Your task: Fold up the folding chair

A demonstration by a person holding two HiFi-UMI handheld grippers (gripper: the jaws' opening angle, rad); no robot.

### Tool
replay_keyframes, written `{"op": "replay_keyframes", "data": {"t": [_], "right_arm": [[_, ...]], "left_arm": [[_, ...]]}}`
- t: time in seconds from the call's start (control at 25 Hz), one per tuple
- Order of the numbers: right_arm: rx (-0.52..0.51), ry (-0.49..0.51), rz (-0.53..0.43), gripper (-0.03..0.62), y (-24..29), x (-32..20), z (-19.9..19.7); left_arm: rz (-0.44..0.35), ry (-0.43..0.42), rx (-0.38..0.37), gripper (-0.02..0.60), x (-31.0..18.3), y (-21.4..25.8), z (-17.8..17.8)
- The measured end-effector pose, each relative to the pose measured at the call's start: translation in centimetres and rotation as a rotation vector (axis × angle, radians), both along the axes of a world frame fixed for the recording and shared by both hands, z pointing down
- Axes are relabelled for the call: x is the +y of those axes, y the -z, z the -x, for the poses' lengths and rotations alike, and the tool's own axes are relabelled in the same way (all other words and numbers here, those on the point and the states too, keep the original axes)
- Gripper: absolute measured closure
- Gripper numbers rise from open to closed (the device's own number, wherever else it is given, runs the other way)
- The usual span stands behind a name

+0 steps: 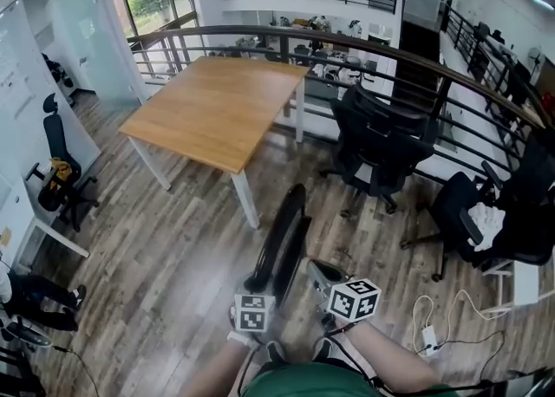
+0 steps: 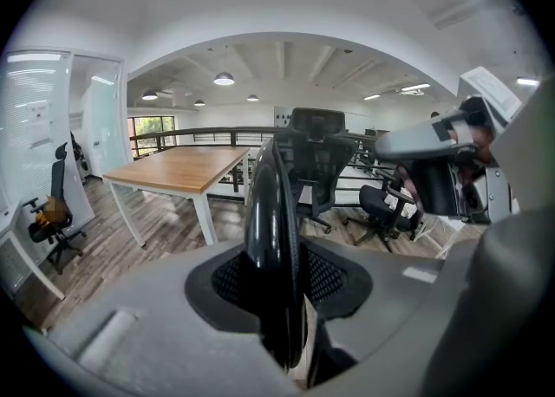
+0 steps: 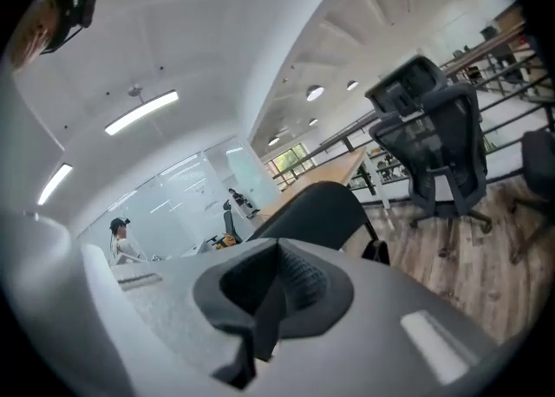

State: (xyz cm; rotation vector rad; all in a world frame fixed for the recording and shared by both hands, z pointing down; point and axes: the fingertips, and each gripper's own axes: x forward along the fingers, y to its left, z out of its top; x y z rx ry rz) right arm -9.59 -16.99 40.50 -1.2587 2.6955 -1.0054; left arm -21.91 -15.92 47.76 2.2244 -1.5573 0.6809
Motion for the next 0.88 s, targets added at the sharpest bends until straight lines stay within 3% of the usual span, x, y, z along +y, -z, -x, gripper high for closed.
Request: {"op": "replay_keyframes", "data": {"t": [0.28, 0.56, 0.68, 0.88], "right_arm": [[0.132, 0.067, -0.283, 0.589, 6.4, 2.3, 0.4], [0.234, -0.011, -0.534, 0.591, 12.3, 3.0, -0.9], [0.261, -0.028, -0.573, 0.591, 13.5, 2.1, -1.5], [0.273, -0.031, -0.556, 0.591, 12.7, 2.0, -1.7]], "left_arm": [[0.0, -0.001, -0.009, 0.465, 0.5, 0.3, 0.5], [-0.013, -0.011, -0.005, 0.465, -0.1, 0.3, 0.7], [-0.014, -0.008, -0.001, 0.465, -1.1, 0.7, 0.3], [-0.003, -0.006, -0.002, 0.465, -0.8, 0.3, 0.1]]}}
